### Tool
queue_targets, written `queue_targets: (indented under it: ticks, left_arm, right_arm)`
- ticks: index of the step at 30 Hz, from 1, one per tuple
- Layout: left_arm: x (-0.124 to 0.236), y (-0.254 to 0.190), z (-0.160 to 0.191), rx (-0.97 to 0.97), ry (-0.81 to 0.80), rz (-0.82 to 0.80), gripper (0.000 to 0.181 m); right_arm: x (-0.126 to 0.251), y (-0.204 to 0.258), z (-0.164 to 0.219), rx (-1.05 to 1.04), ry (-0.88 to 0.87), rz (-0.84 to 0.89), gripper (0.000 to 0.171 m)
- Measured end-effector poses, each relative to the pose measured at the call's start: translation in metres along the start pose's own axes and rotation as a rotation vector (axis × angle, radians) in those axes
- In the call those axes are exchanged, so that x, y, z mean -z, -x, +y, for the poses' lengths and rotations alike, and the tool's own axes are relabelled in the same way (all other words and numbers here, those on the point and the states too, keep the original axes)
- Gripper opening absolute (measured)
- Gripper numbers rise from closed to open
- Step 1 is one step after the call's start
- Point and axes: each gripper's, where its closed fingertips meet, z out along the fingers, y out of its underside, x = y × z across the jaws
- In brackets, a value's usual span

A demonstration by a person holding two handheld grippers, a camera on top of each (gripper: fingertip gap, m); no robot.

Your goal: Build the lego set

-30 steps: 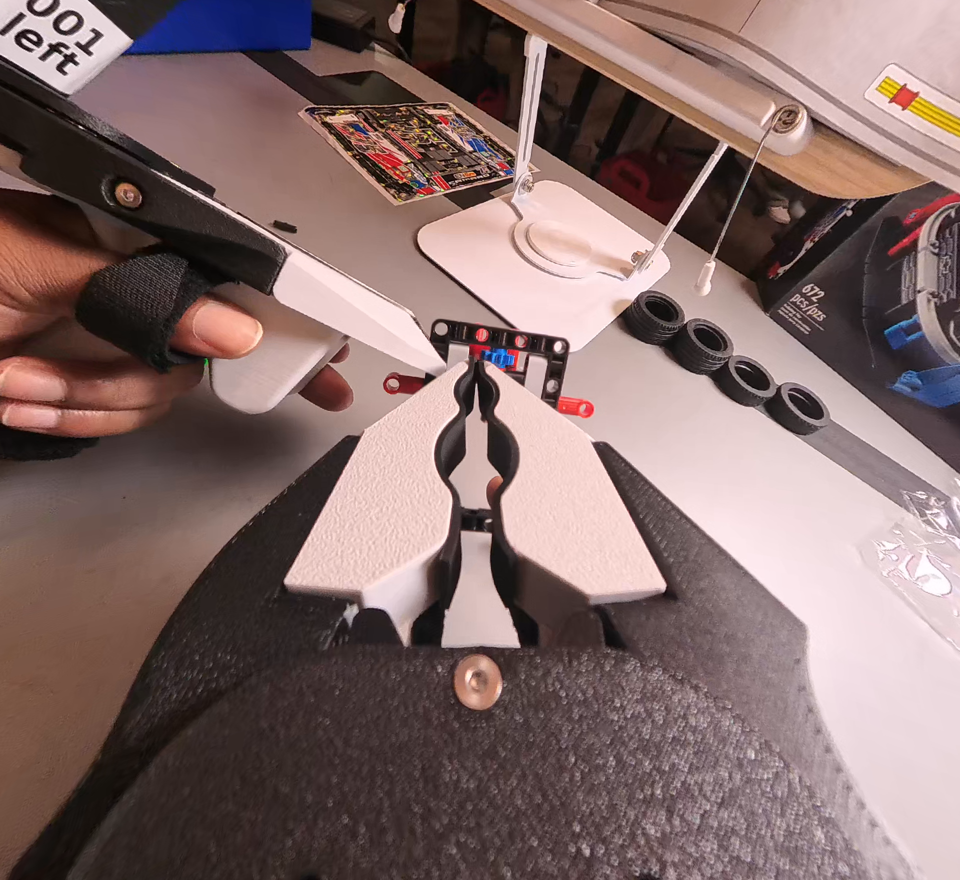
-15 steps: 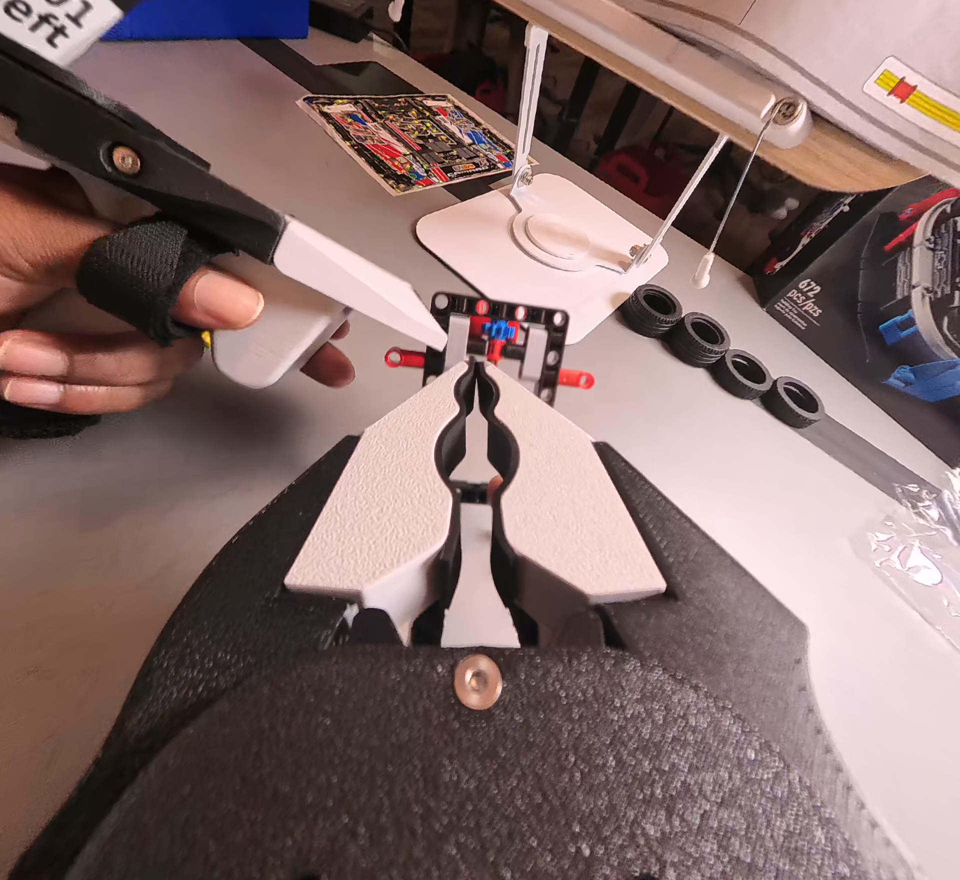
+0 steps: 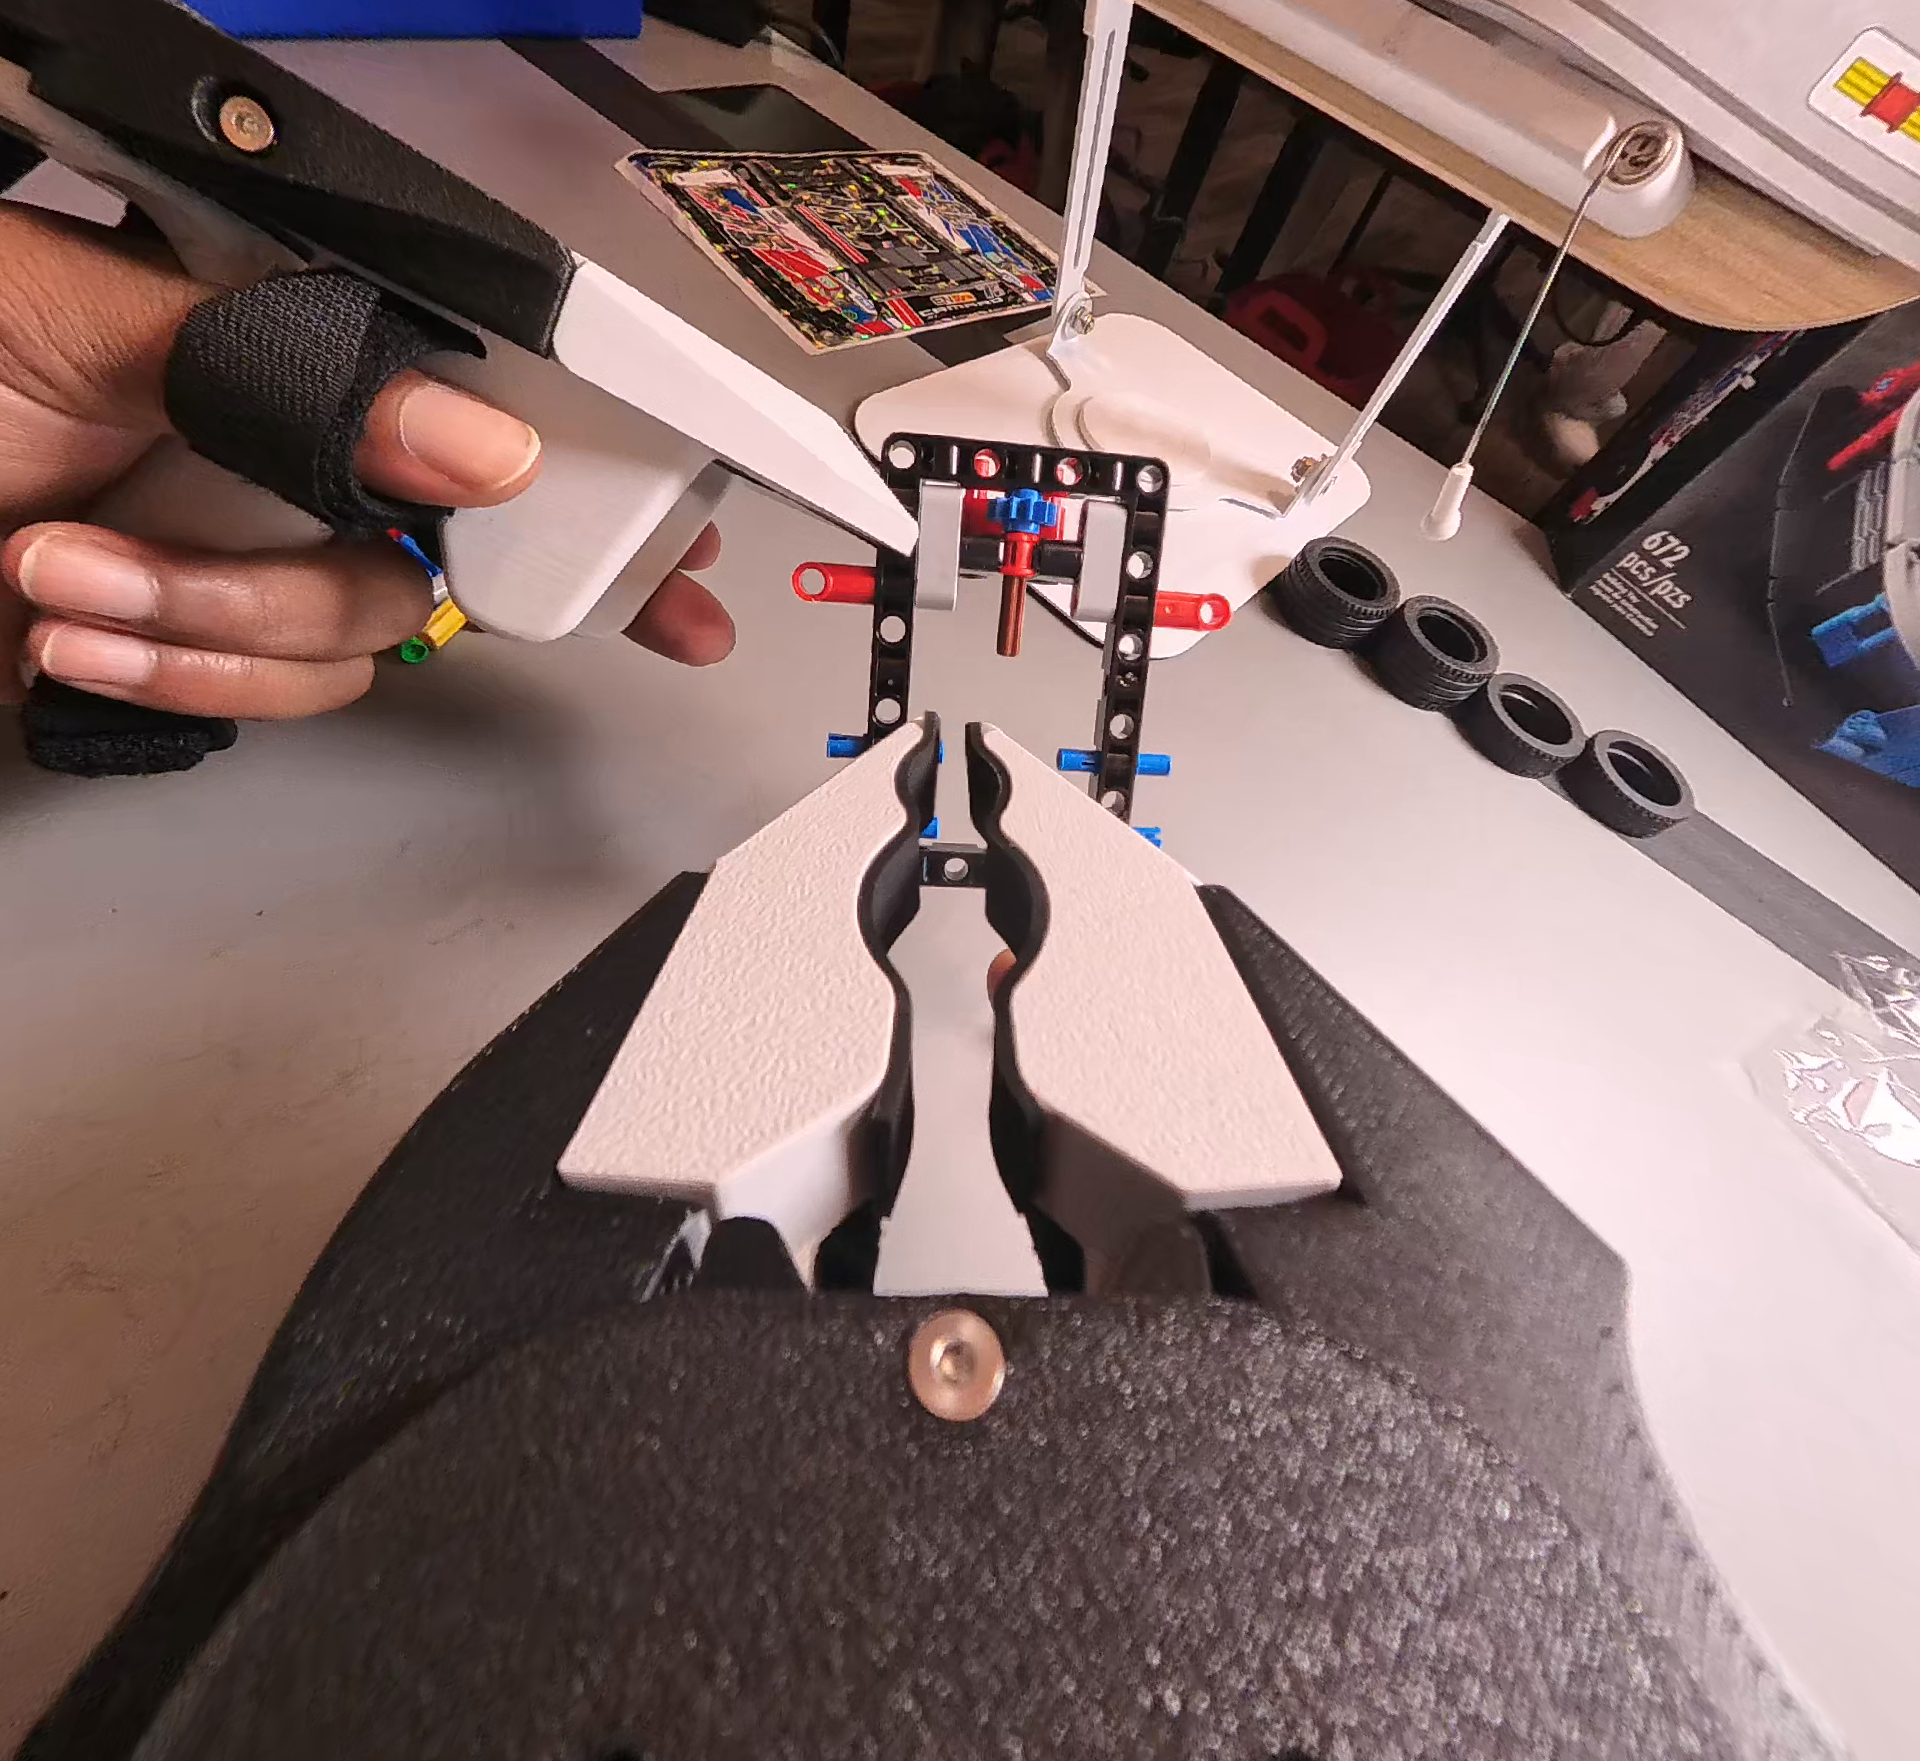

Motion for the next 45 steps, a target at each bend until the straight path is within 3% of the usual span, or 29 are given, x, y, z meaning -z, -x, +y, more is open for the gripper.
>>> queue_targets:
  ticks: [8,11,15,19,20,22,25,29,32,35,37,41,45]
  left_arm:
    - [-0.001,-0.003,0.003,-0.027,0.021,0.018,0.006]
    - [0.001,-0.011,-0.001,-0.126,0.027,0.068,0.006]
    - [0.019,-0.031,-0.027,-0.263,-0.07,0.229,0.005]
    - [0.038,-0.063,-0.028,-0.359,-0.081,0.461,0.005]
    - [0.039,-0.067,-0.025,-0.376,-0.072,0.488,0.006]
    - [0.04,-0.07,-0.022,-0.39,-0.064,0.515,0.006]
    - [0.032,-0.048,-0.032,-0.341,-0.076,0.358,0.006]
    - [0.032,-0.055,-0.033,-0.226,-0.022,0.411,0.054]
    - [0.032,-0.062,-0.015,-0.185,0.084,0.502,0.075]
    - [0.044,-0.074,-0.005,-0.101,0.181,0.643,0.058]
    - [0.041,-0.064,-0.003,-0.075,0.21,0.593,0.031]
    - [0.036,-0.055,-0.001,-0.04,0.226,0.534,0.018]
    - [0.03,-0.051,-0.007,-0.06,0.157,0.492,0.007]
  right_arm:
    - [0.001,-0.001,-0.002,0.004,-0.01,0.0,0.005]
    - [0.005,-0.007,-0.008,0.017,-0.044,-0.003,0.009]
    - [0.029,-0.038,-0.031,0.022,-0.185,0.008,0.022]
    - [0.044,-0.023,-0.044,-0.063,-0.291,-0.243,0.047]
    - [0.046,-0.015,-0.047,-0.09,-0.312,-0.305,0.044]
    - [0.053,-0.007,-0.054,-0.098,-0.375,-0.351,0.016]
    - [0.06,-0.009,-0.061,0.06,-0.435,-0.253,0.007]
    - [0.068,-0.006,-0.063,0.41,-0.494,-0.025,0.006]
    - [0.068,0.011,-0.057,0.793,-0.531,0.132,0.006]
    - [0.067,0.028,-0.047,1.037,-0.572,0.193,0.006]
    - [0.067,0.03,-0.045,1.107,-0.585,0.211,0.006]
    - [0.059,0.025,-0.037,1.151,-0.548,0.227,0.006]
    - [0.052,0.016,-0.032,1.044,-0.487,0.181,0.015]
